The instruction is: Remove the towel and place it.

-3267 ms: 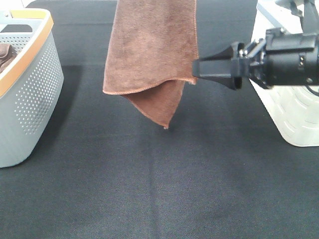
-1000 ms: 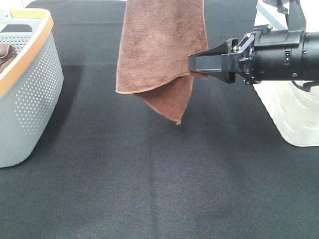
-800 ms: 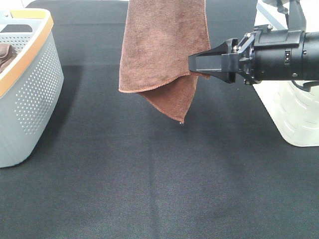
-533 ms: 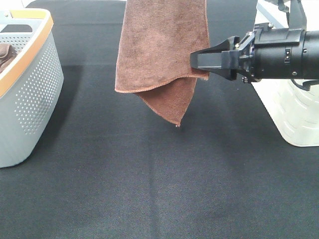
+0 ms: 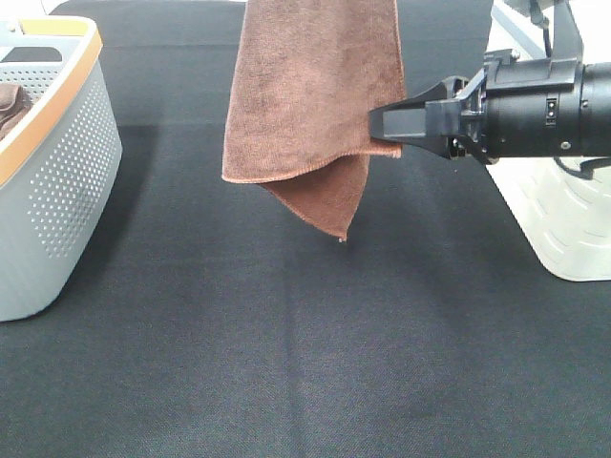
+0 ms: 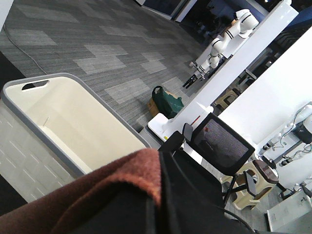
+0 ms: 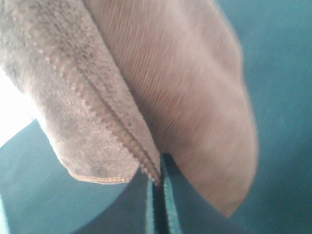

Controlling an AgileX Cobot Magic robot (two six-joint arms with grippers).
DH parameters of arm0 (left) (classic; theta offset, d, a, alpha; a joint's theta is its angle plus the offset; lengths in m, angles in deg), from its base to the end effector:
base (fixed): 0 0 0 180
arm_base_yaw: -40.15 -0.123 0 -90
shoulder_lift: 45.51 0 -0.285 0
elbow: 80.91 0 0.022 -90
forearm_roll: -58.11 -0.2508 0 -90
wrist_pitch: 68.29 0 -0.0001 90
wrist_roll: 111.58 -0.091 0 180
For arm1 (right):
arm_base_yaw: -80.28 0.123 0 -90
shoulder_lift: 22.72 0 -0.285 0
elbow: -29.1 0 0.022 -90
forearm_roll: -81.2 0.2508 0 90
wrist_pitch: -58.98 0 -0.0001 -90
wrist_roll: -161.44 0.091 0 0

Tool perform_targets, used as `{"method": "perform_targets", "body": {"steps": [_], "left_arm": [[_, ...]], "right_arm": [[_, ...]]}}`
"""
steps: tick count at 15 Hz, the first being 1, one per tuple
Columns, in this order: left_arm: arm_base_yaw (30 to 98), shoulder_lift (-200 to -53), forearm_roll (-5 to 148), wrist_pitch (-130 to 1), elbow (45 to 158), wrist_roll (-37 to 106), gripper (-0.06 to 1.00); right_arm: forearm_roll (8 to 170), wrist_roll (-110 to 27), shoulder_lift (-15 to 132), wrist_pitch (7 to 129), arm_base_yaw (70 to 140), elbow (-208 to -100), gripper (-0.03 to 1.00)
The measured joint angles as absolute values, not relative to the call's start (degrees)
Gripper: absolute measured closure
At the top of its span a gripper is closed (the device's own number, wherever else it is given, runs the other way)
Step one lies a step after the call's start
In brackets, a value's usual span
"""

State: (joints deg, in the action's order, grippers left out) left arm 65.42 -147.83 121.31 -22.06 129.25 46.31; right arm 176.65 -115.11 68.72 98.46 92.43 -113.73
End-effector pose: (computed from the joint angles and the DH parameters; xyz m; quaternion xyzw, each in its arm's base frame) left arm 0.3021 -0.2075 0.4902 0.1863 0.7171 -0.5225 0.4219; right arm 0.2568 0.1143 0.2291 -0.2411 0.8119 0.3436 0.4058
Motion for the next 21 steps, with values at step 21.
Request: {"method": "perform_targets", "body": {"steps": [21], "left_arm": [[65.4, -154.2, 55.8, -20.6, 129.3, 72.1, 0.94]], "right_arm": [[100.2, -38.8, 74.7, 88.8, 92.4, -152.7, 0.97]]}}
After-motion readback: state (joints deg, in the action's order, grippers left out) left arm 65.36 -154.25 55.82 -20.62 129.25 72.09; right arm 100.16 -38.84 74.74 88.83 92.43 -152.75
